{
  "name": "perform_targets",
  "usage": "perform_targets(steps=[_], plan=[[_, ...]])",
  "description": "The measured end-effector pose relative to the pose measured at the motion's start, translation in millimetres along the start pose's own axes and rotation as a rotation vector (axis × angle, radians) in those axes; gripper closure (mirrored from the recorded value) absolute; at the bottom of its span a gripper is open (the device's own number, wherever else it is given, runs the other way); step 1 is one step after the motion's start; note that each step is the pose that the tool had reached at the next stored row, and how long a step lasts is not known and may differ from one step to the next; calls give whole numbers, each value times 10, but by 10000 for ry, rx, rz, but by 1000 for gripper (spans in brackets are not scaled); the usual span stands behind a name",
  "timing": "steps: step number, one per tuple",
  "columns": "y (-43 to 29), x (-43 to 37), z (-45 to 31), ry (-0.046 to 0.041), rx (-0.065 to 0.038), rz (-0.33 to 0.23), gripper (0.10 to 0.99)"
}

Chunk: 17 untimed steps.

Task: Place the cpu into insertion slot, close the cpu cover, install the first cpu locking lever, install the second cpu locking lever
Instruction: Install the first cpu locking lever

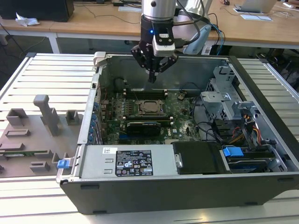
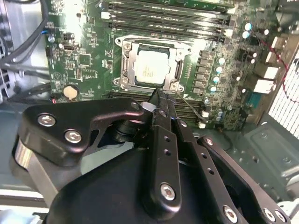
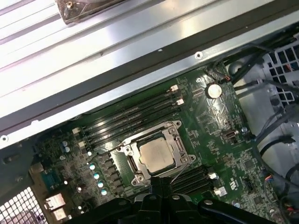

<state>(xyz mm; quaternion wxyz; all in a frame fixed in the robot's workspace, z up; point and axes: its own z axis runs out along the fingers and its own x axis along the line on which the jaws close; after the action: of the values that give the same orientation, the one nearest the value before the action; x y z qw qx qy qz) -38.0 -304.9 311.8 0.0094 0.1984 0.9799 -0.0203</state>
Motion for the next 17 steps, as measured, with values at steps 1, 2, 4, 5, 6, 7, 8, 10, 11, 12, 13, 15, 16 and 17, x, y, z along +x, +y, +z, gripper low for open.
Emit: perform_targets(steps=[1, 2, 4, 5, 6, 7, 8, 10, 11, 12, 13, 15, 16, 17], plan=[[0, 0, 0, -5, -3, -122, 980], [0, 0, 0, -9, -7, -242, 980], [0, 0, 0, -30, -22, -814, 980], [0, 0, 0, -42, -31, -1168, 980], [0, 0, 0, -50, -36, -1383, 980], [0, 0, 0, -56, -41, -1545, 980], [0, 0, 0, -61, -45, -1685, 980], [0, 0, 0, -67, -49, -1853, 980], [0, 0, 0, -73, -53, -2005, 980], [0, 0, 0, -79, -58, -2169, 980], [0, 0, 0, -84, -62, -2311, 980], [0, 0, 0, -90, -66, -2481, 980], [0, 0, 0, -93, -68, -2553, 980], [0, 0, 0, -96, -71, -2659, 980]])
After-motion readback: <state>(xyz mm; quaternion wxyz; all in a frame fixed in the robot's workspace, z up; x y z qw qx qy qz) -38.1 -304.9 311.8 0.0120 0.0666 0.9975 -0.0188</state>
